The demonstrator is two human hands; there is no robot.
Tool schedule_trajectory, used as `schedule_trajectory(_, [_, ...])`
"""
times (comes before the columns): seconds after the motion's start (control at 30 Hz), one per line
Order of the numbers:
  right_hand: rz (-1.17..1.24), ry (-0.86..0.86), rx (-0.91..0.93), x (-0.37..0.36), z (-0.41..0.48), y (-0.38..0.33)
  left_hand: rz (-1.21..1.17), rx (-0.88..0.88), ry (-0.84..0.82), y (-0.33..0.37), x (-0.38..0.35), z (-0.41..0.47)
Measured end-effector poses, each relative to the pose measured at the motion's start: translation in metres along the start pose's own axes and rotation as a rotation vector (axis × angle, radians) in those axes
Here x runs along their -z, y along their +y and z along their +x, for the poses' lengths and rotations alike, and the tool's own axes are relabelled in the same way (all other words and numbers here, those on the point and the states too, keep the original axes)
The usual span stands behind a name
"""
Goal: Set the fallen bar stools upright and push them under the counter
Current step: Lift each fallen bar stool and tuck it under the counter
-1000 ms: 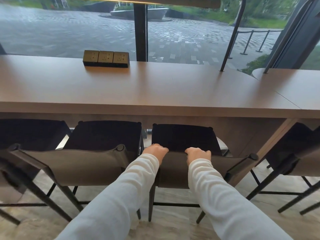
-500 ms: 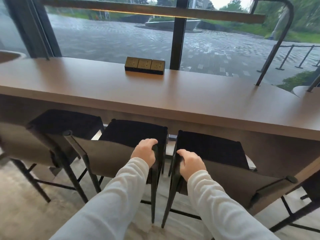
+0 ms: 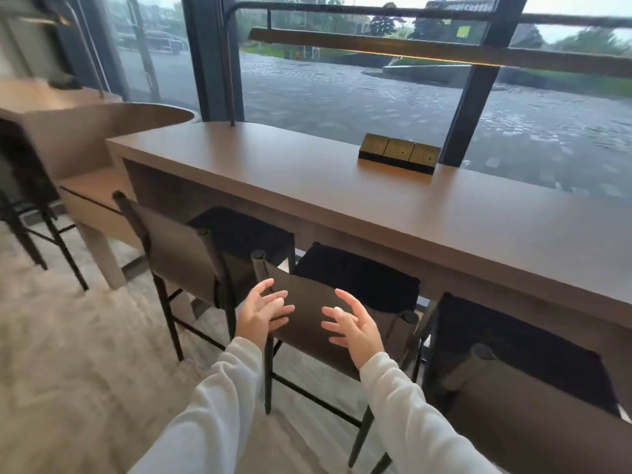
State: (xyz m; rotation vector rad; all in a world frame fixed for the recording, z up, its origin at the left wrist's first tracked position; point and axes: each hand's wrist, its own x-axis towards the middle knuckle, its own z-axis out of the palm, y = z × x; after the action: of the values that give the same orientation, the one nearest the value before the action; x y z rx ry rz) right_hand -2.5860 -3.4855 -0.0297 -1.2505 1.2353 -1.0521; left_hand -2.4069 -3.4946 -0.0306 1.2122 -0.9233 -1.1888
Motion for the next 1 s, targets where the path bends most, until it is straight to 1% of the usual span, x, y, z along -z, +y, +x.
schedule_trajectory(0.23, [0.089, -0.188, -0.008, -0.145, 0.025, -0.023, -0.166, 0.026, 0.189, 0.038, 0.16, -0.003])
schedule_trajectory(0.47, [0.173, -0.366, -0.034, -0.32, 0.035, -0.036, -0.27, -0.026, 0.367, 0.077, 0.34, -0.019])
schedule_trajectory(0.6, [0.19, -0.452, -0.05, -0.406, 0.038, -0.041, -0.294, -0.063, 0.475, 0.087, 0.425, -0.027])
schedule_trajectory(0.7, [0.192, -0.509, -0.061, -0.468, 0.047, -0.044, -0.324, -0.081, 0.568, 0.093, 0.482, -0.027])
schedule_trajectory(0.8, [0.175, -0.549, -0.058, -0.514, 0.06, -0.045, -0.368, -0.097, 0.631, 0.099, 0.52, -0.022])
schedule_trajectory(1.0, [0.148, -0.606, -0.064, -0.616, 0.115, -0.043, -0.41, -0.118, 0.645, 0.117, 0.594, 0.022])
